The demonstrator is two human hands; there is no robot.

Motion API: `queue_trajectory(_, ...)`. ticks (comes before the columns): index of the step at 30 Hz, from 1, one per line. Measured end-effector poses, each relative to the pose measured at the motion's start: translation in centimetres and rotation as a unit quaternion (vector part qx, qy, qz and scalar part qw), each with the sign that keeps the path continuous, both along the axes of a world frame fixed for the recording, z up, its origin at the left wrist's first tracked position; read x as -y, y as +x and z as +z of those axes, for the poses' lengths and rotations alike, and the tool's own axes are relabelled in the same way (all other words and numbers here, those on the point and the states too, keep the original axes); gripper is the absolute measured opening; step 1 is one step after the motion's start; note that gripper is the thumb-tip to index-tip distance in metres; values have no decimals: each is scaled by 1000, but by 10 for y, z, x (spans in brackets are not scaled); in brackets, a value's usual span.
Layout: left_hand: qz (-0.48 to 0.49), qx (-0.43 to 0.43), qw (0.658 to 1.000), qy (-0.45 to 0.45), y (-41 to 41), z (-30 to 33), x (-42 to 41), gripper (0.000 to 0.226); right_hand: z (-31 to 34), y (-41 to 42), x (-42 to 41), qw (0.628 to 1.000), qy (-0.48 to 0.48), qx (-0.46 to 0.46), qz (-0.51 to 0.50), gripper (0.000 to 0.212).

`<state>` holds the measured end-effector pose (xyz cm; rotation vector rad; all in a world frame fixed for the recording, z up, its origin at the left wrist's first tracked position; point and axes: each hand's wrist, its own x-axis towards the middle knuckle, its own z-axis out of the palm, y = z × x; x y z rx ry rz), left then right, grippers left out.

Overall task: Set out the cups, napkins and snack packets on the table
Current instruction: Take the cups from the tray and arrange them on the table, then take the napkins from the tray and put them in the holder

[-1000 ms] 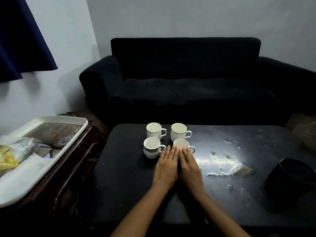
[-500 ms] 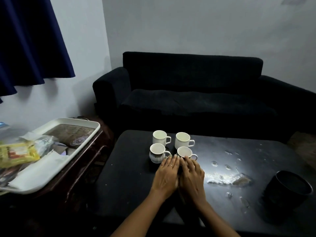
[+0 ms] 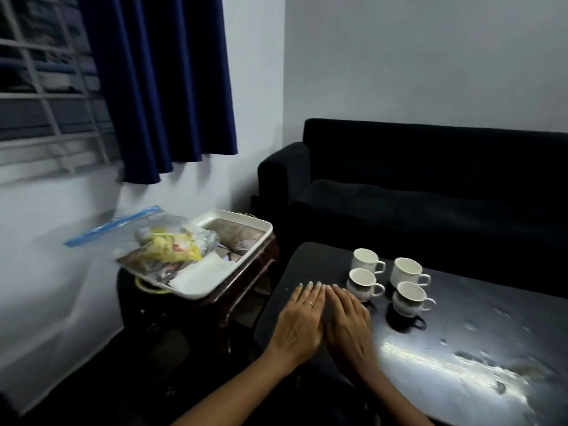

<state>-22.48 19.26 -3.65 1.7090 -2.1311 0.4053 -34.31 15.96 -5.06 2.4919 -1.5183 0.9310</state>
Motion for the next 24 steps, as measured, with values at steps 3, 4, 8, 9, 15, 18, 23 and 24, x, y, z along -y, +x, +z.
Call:
queue_trajectory(3,43,4,999,-3,41,8,-12,58,9,42,-6,999,-8,12,40,46)
queue_trajectory(4,53,4,999,-7,55,10,-14,57,13,56,-8,998,-9,18,53,45)
queue_trajectory(8,83,-3,996,-17,102,16,-22,55,26,103,-13,995,2,-1,96,50)
queue_trajectory(9,89,-3,996,-16,114,16,-23,55,28,114,-13,994,1,-2,107,50)
queue_trajectory(15,148,-9,989,3,177,13,-26,58,30,166,-5,988,15,13,153,50)
queue_trajectory(18,199,-52,976,73,205,8,-19,62,29,184,7,987,15,0,159,49)
queue_trajectory(23,229,-114,958,125,224,0,-7,53,22,213,37,984,54,-55,161,46)
queue_trajectory(24,235,-113,956,132,227,-2,-7,50,21,219,43,984,61,-58,159,45)
